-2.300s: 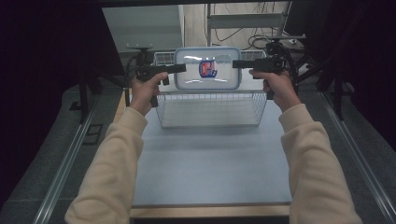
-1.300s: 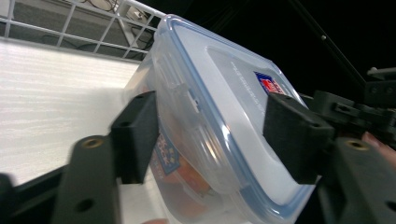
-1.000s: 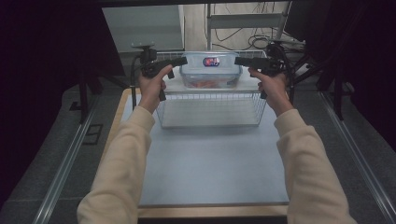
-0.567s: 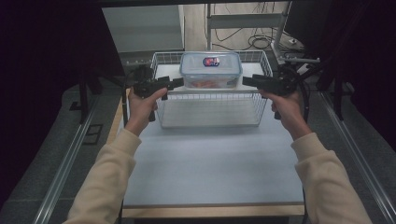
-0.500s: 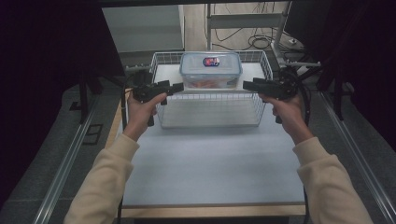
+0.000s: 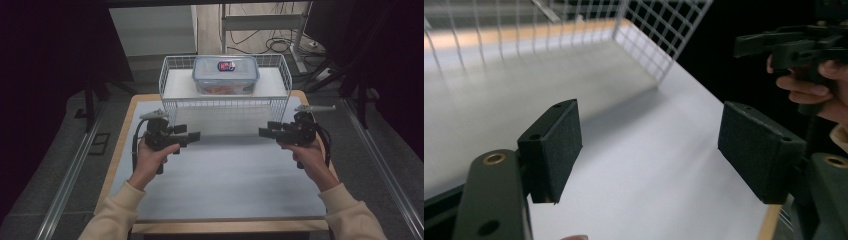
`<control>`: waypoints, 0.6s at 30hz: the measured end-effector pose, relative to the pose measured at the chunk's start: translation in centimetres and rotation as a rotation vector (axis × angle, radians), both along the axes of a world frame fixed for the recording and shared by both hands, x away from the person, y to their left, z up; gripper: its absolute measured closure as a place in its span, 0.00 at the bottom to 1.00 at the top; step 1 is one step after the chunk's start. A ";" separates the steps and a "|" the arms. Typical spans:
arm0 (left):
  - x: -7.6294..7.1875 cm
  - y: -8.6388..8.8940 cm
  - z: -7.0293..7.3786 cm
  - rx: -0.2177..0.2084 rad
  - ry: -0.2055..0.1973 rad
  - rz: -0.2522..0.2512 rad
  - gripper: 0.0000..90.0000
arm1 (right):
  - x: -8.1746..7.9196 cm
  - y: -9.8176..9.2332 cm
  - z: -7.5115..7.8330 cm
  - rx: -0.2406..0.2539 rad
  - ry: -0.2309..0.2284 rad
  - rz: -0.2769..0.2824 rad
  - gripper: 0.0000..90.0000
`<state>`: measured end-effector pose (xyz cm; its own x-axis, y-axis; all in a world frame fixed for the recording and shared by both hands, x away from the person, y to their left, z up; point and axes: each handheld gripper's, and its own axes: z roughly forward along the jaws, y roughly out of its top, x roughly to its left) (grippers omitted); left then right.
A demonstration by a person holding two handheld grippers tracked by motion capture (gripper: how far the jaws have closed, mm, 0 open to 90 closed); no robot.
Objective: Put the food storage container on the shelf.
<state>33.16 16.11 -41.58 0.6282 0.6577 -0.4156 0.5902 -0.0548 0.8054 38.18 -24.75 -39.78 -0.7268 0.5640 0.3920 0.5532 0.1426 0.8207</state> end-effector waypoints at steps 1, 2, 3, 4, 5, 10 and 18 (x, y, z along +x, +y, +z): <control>-0.3 0.0 -0.5 0.005 0.005 -0.001 0.28 | -0.4 -0.1 -0.6 -0.004 0.010 0.007 0.37; -0.7 0.1 -1.2 0.015 0.008 0.001 0.28 | -0.7 -0.1 -1.1 -0.009 0.017 0.014 0.36; -1.1 0.1 -1.9 0.026 0.016 -0.004 0.28 | -1.1 -0.2 -1.7 -0.014 0.023 0.018 0.36; -1.4 0.1 -2.6 0.028 0.028 -0.010 0.28 | -1.4 -0.3 -2.2 -0.020 0.029 0.020 0.36; -1.7 0.1 -3.2 0.026 0.043 -0.016 0.28 | -1.7 -0.3 -2.8 -0.029 0.037 0.022 0.36; -2.3 0.5 -6.0 0.024 0.103 -0.021 0.28 | -3.1 0.0 -5.0 -0.052 0.053 0.040 0.36; -2.4 1.1 -6.4 0.021 0.110 0.002 0.29 | -2.9 0.9 -6.2 -0.067 0.060 0.062 0.35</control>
